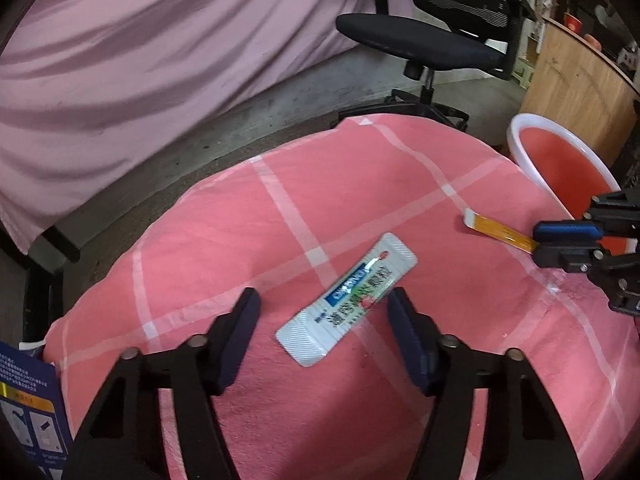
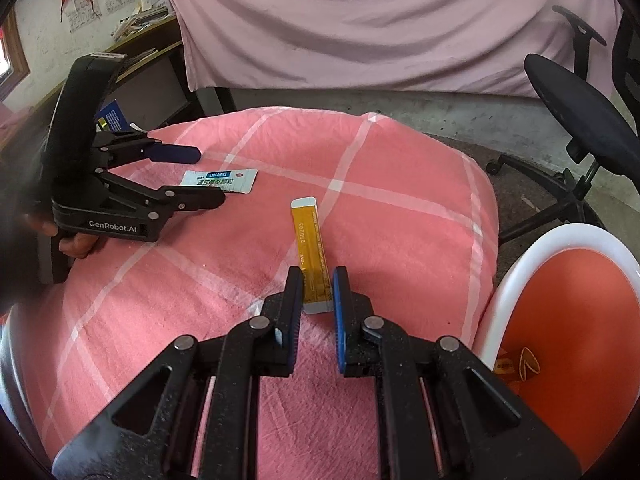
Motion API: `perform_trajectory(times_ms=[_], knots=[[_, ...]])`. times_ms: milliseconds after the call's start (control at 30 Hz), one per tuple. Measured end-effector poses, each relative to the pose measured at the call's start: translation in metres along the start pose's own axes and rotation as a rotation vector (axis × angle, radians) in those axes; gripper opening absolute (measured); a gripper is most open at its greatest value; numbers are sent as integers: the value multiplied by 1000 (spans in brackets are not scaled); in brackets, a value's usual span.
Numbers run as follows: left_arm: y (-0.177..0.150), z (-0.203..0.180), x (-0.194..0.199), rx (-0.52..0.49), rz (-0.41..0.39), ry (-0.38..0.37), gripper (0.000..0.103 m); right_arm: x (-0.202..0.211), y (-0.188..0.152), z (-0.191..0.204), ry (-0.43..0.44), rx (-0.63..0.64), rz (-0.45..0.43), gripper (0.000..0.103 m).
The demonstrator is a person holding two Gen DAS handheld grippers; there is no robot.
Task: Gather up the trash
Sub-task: 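Grasp the white sachet with the left gripper and lift it, then carry the white sachet and orange tube over the basin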
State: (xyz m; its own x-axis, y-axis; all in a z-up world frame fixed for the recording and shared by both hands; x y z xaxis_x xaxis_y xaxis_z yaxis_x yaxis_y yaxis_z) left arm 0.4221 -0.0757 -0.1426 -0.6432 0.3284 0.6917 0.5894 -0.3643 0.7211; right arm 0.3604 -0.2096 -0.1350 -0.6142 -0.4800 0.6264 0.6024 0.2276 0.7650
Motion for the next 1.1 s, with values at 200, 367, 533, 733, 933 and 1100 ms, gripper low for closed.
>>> perform_trajectory(times_ms=[200, 367, 533, 733, 933, 1100], knots=[[0, -21, 4, -27, -9, -16, 18, 3, -2, 1, -11, -1, -11, 36], [-1, -29, 10, 62, -14, -22, 2, 11, -3, 7, -64, 39, -39, 35], [-4, -32, 25, 139, -34, -31, 2, 33, -4, 7, -83, 3, -91, 35], [1, -39, 61, 236, -123, -8, 1, 68, -6, 10, -115, -25, -195, 35], [35, -77, 117, 268, -368, 15, 2, 130, 8, 2, -157, -109, -465, 35], [70, -114, 153, 248, -537, 24, 2, 180, 16, -3, -217, -114, -670, 35]])
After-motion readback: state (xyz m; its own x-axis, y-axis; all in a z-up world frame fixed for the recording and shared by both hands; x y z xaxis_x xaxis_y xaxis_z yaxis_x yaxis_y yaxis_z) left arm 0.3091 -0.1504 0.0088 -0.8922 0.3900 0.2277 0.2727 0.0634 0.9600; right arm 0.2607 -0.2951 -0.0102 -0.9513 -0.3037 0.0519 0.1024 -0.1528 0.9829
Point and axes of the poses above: each gripper's, at about its wrist camera, not at the fingertips, and x roughly against the way its jaws point, z to its left, y to its top, the point moved 7 cm from there along -x, roughly the way its jaws point, and after that the axes turned 13 degrees about -z, right-handed, at the moved point
